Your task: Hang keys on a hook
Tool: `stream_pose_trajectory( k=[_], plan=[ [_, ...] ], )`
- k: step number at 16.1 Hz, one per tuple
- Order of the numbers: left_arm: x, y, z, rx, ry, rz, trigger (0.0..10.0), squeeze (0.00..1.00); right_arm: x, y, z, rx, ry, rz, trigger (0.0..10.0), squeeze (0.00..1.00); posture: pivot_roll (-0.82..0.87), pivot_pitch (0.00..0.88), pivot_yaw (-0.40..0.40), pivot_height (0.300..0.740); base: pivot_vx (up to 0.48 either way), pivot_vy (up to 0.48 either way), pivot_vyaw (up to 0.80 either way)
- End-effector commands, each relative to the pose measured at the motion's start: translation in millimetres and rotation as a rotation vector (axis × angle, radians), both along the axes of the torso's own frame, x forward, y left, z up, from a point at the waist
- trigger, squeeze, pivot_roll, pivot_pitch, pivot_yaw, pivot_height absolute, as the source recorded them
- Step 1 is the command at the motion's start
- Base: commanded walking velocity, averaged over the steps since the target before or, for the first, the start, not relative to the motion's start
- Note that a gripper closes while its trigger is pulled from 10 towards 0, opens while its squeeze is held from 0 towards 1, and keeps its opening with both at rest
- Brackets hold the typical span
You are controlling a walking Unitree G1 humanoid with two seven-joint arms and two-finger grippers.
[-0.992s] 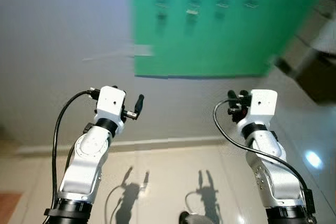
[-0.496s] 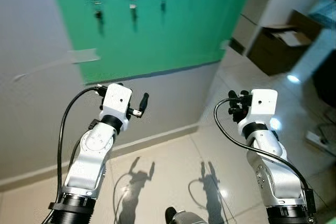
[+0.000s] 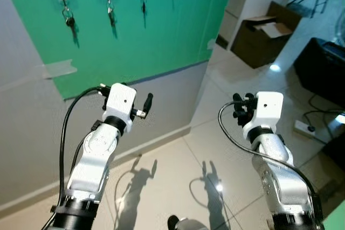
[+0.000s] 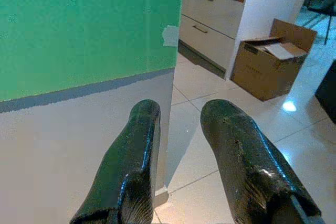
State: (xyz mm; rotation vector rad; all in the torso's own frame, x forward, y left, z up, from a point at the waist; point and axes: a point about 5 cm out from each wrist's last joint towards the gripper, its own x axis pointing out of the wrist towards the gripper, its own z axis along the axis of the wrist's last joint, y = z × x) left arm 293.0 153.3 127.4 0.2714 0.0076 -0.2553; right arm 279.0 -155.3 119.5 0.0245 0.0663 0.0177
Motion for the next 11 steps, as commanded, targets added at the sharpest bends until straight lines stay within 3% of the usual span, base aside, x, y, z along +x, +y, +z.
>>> stream_pose_trajectory(
  k=[1,4,8,10,11],
  plan=[
    [-0.8,-2.0,0.8,0.01,-0.009,-0.009,10.0,0.0,-1.9,-4.0,-2.5,0.003,0.014,-0.016,10.0,0.0,-0.09,0.0,-0.046,0.74,0.0,0.0,-0.8],
    [4.3,2.3,5.0,0.0,-0.022,0.01,10.0,0.0,1.4,4.3,1.1,-0.009,0.002,0.022,10.0,0.0,-0.1,0.0,-0.032,0.74,0.0,0.0,-0.8],
    [4.3,-10.7,4.9,-0.029,-0.018,-0.034,10.0,0.0,-4.6,-12.9,-0.7,-0.007,0.026,-0.059,10.0,0.0,-0.11,0.0,-0.022,0.74,0.0,0.0,-0.8],
    [3.8,-3.8,5.8,-0.031,-0.028,-0.015,10.0,0.0,-4.9,-13.6,-3.2,-0.003,0.036,-0.067,10.0,0.0,-0.1,0.0,-0.032,0.74,0.0,0.0,-0.8],
    [5.7,1.8,8.9,-0.04,-0.044,0.007,10.0,0.0,-5.3,-11.8,-6.0,-0.007,0.046,-0.065,10.0,0.0,-0.1,0.0,-0.035,0.74,0.0,0.0,0.0]
  ],
)
